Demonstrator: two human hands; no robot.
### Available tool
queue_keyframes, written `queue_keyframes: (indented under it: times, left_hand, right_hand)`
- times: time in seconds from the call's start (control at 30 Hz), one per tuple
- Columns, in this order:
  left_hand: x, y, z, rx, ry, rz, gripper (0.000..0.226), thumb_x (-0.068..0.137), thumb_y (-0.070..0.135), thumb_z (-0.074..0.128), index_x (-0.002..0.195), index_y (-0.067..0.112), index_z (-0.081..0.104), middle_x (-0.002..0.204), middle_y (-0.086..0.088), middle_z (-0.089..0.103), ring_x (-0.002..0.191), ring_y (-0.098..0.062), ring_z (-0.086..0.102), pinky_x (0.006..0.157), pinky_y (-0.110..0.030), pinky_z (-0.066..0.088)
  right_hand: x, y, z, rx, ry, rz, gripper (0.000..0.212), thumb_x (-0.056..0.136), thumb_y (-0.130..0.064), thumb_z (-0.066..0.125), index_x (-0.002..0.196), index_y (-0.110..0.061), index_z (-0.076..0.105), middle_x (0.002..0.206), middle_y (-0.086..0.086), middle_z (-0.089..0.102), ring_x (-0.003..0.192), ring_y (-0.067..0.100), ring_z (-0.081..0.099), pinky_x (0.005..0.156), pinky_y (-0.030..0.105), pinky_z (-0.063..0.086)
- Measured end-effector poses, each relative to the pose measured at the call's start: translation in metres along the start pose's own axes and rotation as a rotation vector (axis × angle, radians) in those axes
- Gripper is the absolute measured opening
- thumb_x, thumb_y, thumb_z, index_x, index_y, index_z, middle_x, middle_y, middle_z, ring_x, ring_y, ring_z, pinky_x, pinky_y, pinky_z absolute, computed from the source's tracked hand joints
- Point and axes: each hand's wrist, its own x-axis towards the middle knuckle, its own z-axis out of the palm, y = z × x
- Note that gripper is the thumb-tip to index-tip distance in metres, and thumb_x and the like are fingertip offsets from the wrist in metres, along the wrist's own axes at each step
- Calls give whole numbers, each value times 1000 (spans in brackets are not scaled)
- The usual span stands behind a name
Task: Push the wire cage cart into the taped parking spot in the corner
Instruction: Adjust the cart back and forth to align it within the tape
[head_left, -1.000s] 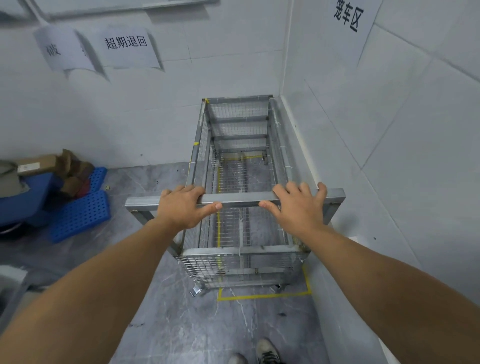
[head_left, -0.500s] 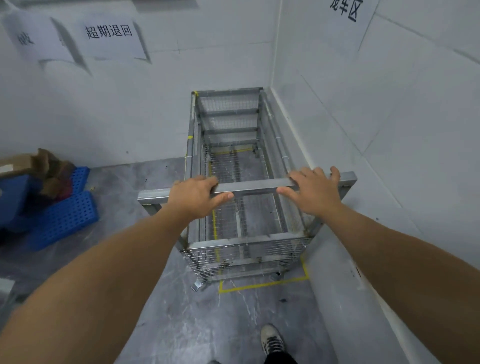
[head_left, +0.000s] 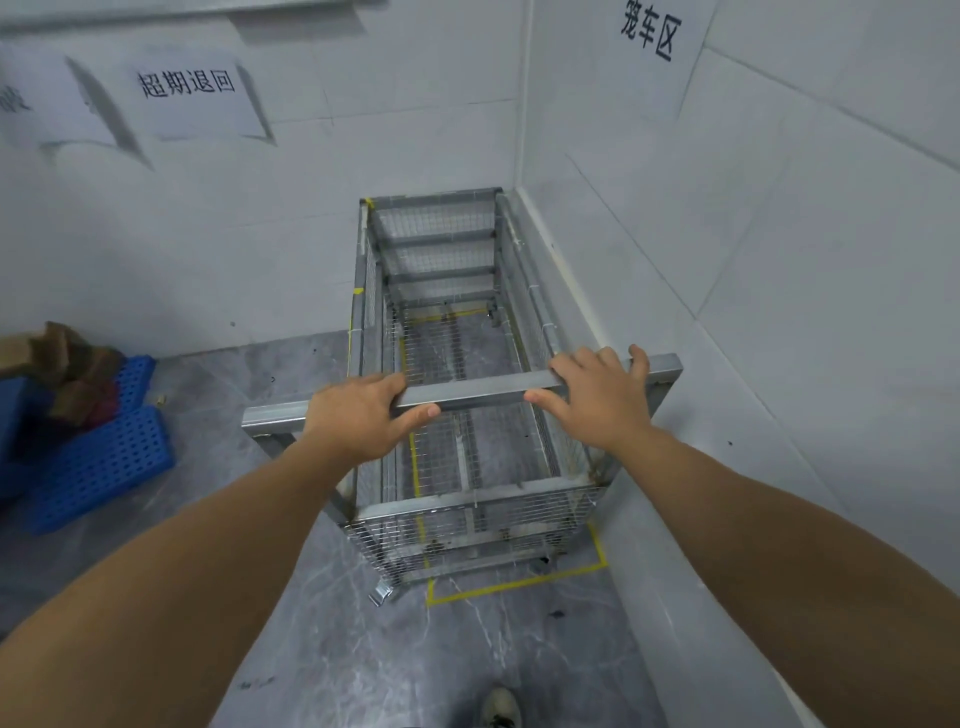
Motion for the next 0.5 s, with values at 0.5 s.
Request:
queue_keyframes:
  times: [0.5]
  left_hand:
    - [-5, 8, -6, -9, -52, -24, 70, 79, 83, 16, 100, 26, 51, 91, 4, 55, 84, -19, 53, 86, -44, 40]
  right_hand:
    - [1, -37, 1, 46, -13, -111, 44, 96, -63, 27, 117, -33, 51, 118, -8, 57, 115, 24, 46, 105, 59, 16]
